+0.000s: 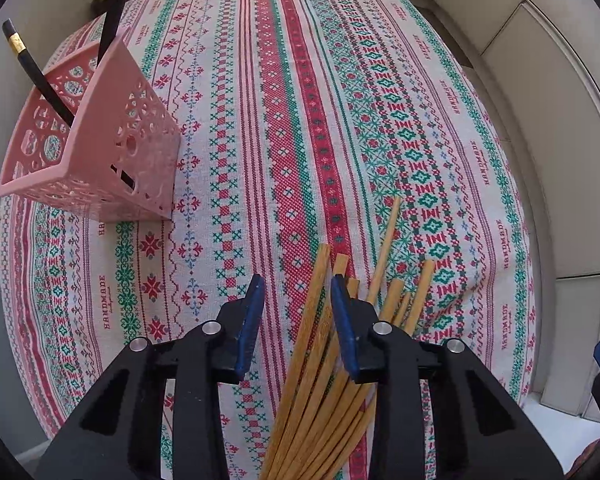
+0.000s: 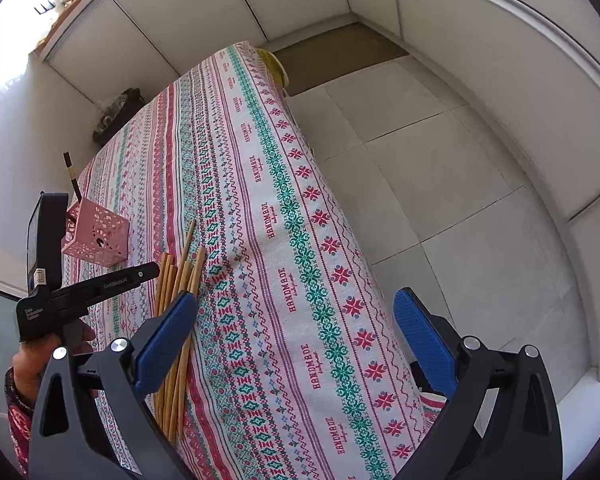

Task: Organize utensils
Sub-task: 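Grasp a chopstick with the left tool while the right tool grasps another chopstick, then carry both chopsticks to the pink basket, drop them in and open both tools, then grasp another chopstick with the left tool while the right tool grasps one too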

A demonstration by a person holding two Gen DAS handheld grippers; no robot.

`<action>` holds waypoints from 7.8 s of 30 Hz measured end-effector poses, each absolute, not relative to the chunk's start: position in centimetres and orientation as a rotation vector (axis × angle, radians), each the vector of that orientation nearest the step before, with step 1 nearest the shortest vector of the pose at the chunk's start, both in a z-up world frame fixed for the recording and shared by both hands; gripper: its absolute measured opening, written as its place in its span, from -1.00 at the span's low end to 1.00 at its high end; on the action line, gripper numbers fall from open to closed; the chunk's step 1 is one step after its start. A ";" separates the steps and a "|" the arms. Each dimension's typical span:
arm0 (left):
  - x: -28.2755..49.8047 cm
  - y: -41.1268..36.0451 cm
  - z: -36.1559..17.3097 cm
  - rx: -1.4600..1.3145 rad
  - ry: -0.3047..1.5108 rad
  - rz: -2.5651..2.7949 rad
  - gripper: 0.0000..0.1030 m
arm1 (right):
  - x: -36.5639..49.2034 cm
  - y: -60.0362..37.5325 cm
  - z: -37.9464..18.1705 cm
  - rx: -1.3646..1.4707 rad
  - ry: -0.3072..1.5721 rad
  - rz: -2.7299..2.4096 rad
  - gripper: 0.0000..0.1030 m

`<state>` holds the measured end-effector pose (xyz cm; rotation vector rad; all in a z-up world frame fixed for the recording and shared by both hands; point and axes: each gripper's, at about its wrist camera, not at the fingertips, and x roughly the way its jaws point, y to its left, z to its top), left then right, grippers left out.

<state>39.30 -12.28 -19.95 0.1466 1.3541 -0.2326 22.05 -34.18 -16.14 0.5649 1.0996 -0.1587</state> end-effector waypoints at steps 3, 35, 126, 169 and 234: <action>39.4 -12.4 -20.3 0.157 1.347 -0.233 -0.44 | 21.9 -34.3 -16.0 0.564 1.099 -0.155 0.86; 31.4 -1.7 -17.0 0.017 1.247 -0.293 -0.87 | 32.3 -25.2 -21.2 0.601 1.302 -0.203 -0.15; 36.4 10.1 4.8 -0.302 0.413 -0.128 -0.24 | 37.8 -11.0 -4.0 0.325 0.269 0.075 -0.04; 34.3 -9.3 -9.8 0.153 1.068 -0.347 0.86 | 20.3 -30.1 -10.0 0.529 0.649 -0.153 0.87; 32.4 4.1 -13.3 -0.180 1.174 -0.251 -0.86 | 35.5 -17.2 -23.4 0.617 1.361 -0.001 -0.17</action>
